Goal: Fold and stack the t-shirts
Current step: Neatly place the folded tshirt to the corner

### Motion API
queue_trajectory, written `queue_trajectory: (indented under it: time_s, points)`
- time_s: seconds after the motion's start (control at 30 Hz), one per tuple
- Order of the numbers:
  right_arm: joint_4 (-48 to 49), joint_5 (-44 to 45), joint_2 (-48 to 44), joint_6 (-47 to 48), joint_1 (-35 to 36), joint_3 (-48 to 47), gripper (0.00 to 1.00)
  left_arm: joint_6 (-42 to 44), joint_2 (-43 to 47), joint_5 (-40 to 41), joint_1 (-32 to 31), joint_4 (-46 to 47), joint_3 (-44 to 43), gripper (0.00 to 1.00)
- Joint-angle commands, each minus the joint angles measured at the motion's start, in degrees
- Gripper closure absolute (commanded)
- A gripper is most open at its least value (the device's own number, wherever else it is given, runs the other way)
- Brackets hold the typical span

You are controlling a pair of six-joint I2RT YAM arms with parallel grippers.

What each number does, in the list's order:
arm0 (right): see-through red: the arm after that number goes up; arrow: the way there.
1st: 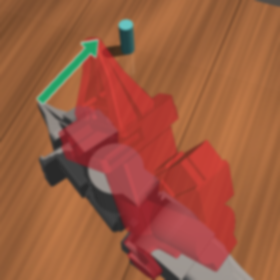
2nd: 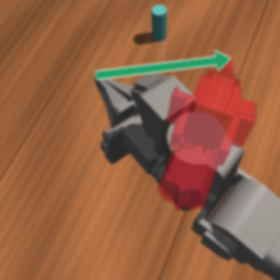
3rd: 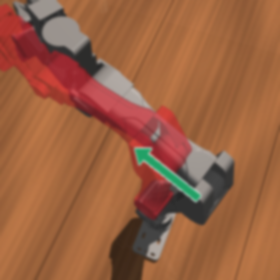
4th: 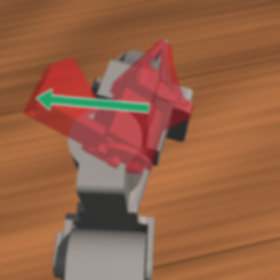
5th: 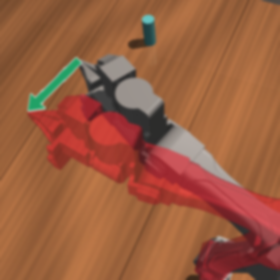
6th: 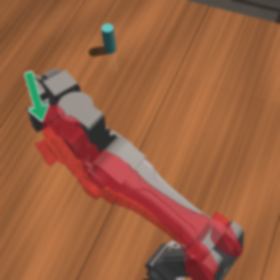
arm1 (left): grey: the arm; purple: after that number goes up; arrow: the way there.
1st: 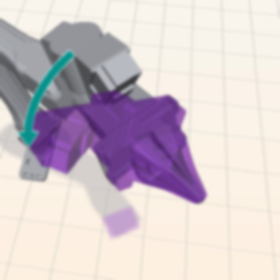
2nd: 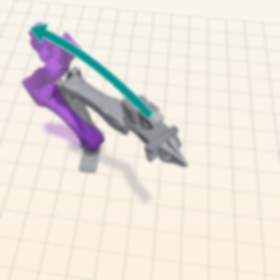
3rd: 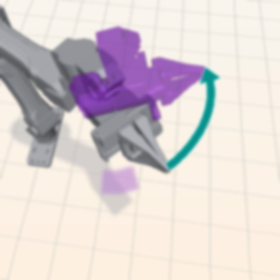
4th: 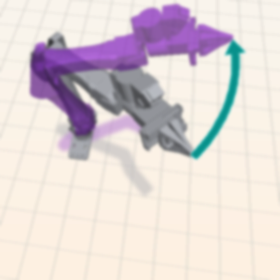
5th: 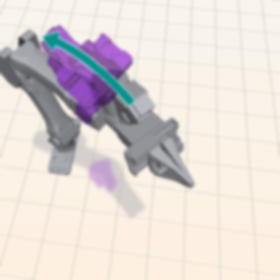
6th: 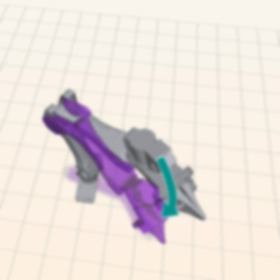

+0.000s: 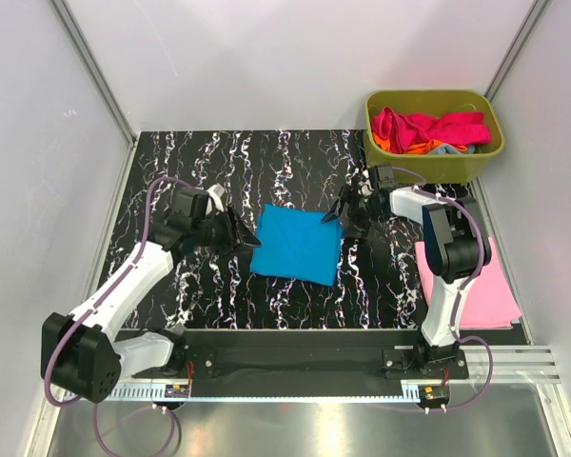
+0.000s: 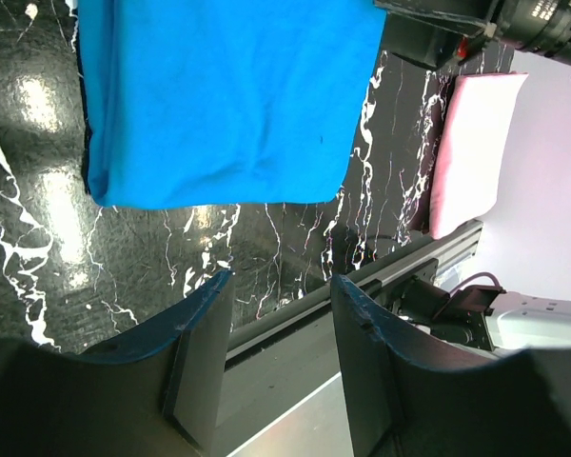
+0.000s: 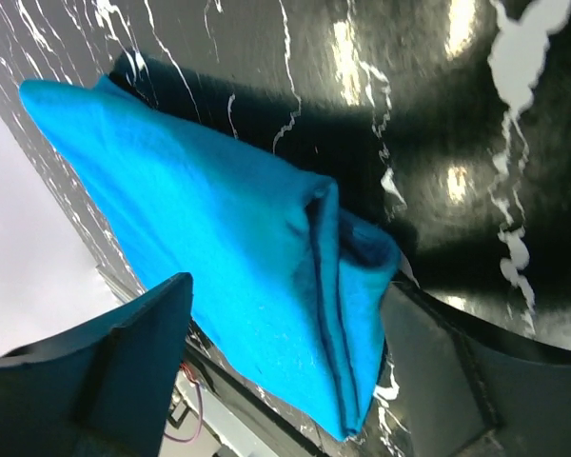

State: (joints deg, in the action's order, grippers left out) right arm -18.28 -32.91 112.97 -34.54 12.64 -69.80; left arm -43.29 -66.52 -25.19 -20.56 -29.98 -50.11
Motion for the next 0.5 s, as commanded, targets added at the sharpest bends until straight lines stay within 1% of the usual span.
queue_trajectory:
  time_s: [0.0,0.03,0.07,0.13,0.2,0.27,0.3,0.33,0.37,0.4,0.47]
  points:
    - [1.0,7.8,3.9,1.9,1.9,0.3,0.17,0.6,2.8,-0.7,0.6,0.6,-0.5,0.50]
    - [1.5,7.6,4.0,1.7,2.3,0.4,0.21,0.7,3.1,-0.6,0.7,0.4,-0.6,0.50]
    - [2.1,7.3,4.2,1.3,2.4,0.8,0.31,0.6,3.7,-0.6,1.0,0.2,-0.6,0.50]
    - [3.4,7.0,4.0,-0.4,2.5,1.3,0.33,0.7,4.2,-0.6,1.2,-0.5,-0.8,0.50]
    - [3.8,8.2,2.4,-1.3,2.5,2.5,0.37,0.7,5.3,-0.5,1.6,-1.2,-0.8,0.50]
    - [4.5,8.9,0.9,-1.5,2.5,3.4,0.55,0.7,6.2,-0.4,1.7,-1.8,-0.5,0.50]
    - [4.5,9.0,0.4,-1.1,2.5,3.6,0.58,0.7,7.1,-0.1,1.8,-1.9,-0.3,0.50]
    - [4.4,9.1,0.2,-1.1,2.4,3.8,0.67,0.6,7.5,0.0,1.8,-2.1,-0.2,0.50]
    - [4.1,9.5,-0.7,-0.9,2.4,4.1,0.77,0.4,7.9,-0.1,1.8,-2.2,0.3,0.50]
    - [3.7,10.0,-1.3,-1.0,2.3,4.5,0.93,0.2,8.9,-0.2,1.8,-2.5,0.4,0.50]
    - [3.3,12.0,-3.7,-1.9,2.2,6.2,1.00,-0.3,9.7,-0.2,1.9,-2.5,0.9,0.50]
